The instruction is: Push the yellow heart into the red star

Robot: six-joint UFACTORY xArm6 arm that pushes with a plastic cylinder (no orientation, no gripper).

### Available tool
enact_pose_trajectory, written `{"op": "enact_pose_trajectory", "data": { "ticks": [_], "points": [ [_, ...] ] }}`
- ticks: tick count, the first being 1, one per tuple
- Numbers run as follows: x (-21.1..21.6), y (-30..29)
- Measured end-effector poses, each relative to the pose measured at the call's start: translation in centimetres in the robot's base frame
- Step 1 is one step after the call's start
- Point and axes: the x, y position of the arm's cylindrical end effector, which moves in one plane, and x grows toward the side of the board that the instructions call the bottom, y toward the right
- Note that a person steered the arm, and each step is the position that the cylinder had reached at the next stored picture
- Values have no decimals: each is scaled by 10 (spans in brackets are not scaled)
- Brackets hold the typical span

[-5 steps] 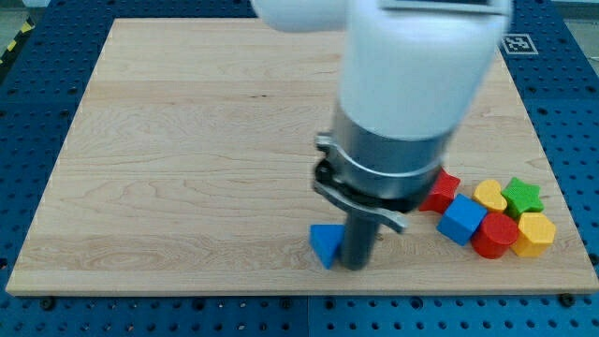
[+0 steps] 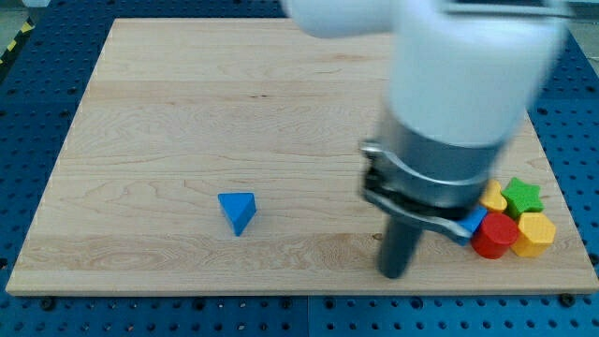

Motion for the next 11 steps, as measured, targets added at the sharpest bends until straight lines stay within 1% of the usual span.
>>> {"op": "enact_pose_trajectory", "data": {
  "ticks": [1,4,6,8,9,10,11],
  "points": [
    [8,67],
    [8,121],
    [5,125],
    [-46,125],
    [-64,125],
    [-73,125],
    [-73,120]
  ]
}}
